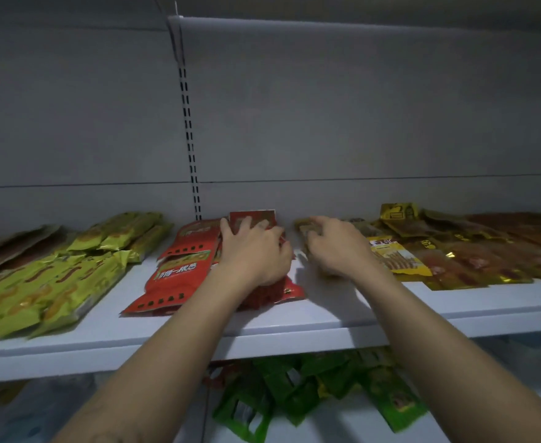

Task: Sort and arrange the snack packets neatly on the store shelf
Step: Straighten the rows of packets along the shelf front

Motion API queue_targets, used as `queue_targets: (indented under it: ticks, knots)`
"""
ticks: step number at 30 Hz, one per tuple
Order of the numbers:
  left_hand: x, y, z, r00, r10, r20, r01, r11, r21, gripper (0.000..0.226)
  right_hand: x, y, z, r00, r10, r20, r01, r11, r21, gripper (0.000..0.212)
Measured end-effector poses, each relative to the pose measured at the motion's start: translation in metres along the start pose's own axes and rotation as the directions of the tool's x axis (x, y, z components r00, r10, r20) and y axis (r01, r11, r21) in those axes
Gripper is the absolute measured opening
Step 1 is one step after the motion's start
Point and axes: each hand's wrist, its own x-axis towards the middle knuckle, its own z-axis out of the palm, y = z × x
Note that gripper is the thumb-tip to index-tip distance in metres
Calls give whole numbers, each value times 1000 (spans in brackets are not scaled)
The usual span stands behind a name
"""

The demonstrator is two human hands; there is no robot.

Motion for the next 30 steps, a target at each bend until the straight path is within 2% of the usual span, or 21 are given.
queue_targets:
  ticks: [5, 9, 13, 16, 22, 30]
  knots:
    - [41, 54, 0, 995, -59, 80, 62, 998, -26, 44, 48, 79, -35, 995, 66, 68, -69, 997, 38, 42]
    - [78, 91, 10, 966, -134, 219, 150, 987, -56, 51, 80, 139, -53, 984, 64, 164, -66, 998, 4, 40]
    - [121, 109, 24, 938, -155, 309, 180, 982, -52, 54, 111, 163, -59, 946, 16, 323, 27, 991, -129, 45]
    - [148, 113, 41, 909, -150, 390, 152, 988, 26, 50, 131, 165, -54, 903, -30, 428, 131, 969, -209, 50]
    - [180, 108, 58, 876, -115, 469, 118, 993, 22, 51, 159, 167, -29, 789, -55, 612, 243, 943, -228, 51]
    - [187, 103, 66, 881, -114, 459, 157, 986, -56, 51, 179, 174, 1, 835, -54, 548, 220, 945, -241, 43]
